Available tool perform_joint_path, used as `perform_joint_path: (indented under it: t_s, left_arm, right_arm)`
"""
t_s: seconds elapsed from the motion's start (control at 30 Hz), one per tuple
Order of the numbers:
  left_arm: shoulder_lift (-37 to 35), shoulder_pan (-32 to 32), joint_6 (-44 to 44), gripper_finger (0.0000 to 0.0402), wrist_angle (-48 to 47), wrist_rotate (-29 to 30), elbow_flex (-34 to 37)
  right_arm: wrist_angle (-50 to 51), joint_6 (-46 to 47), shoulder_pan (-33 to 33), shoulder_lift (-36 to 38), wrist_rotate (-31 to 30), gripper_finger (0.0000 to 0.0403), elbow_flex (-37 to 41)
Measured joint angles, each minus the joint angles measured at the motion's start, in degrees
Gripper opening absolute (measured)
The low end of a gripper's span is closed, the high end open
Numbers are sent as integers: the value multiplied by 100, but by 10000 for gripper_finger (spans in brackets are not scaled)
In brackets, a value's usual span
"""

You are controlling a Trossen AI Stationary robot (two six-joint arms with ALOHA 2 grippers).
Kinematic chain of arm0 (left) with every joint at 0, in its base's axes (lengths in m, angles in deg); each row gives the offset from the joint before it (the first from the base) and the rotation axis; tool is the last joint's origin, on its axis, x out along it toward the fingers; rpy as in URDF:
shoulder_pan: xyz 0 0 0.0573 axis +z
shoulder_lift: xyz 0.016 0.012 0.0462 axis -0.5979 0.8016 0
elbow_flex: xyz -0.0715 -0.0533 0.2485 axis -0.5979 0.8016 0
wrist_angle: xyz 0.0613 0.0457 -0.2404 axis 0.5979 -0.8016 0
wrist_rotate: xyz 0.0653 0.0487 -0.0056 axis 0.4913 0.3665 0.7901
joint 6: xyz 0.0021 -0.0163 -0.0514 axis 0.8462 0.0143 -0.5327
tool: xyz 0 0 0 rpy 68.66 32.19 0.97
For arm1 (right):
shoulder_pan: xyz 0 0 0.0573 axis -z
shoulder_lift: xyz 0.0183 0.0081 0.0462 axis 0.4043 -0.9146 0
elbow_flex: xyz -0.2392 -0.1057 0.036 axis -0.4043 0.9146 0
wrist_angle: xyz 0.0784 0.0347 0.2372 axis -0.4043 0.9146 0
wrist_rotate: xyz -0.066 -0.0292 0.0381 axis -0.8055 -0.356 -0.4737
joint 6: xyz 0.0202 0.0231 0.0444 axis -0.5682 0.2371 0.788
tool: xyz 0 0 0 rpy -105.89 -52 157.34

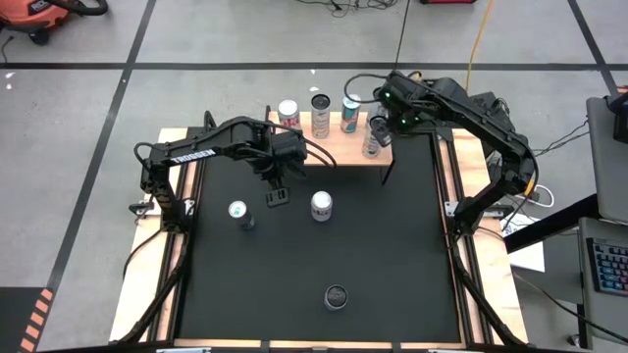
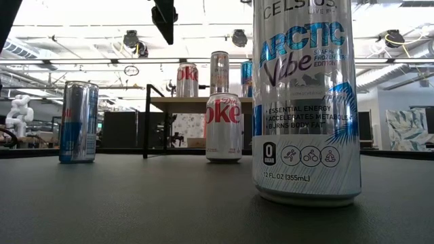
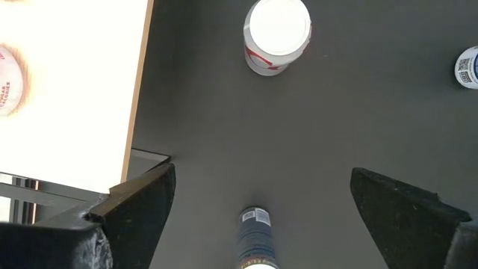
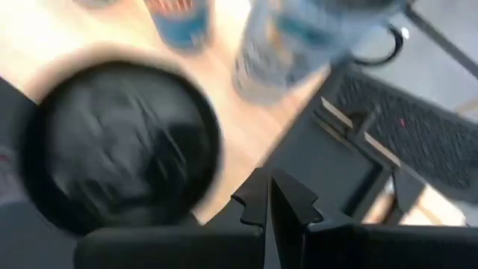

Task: Place canned beverage on shelf
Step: Put the white and yellow soda can aligned with the other white and yellow soda can on the shelf

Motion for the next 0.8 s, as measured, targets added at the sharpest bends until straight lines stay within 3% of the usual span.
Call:
perform_joint_path:
  t_s: [0.17, 0.37, 0.8]
  left_arm:
    - [1, 0, 7, 398, 0, 0, 0]
    - [2, 0, 6, 398, 0, 0, 0]
    - [2, 0, 9, 398, 0, 0, 0]
  right_arm:
    - [616, 202, -2, 0, -354, 0, 0]
    - [543, 260, -19, 0, 167, 0, 0]
    - [273, 265, -28, -7, 467, 0, 0]
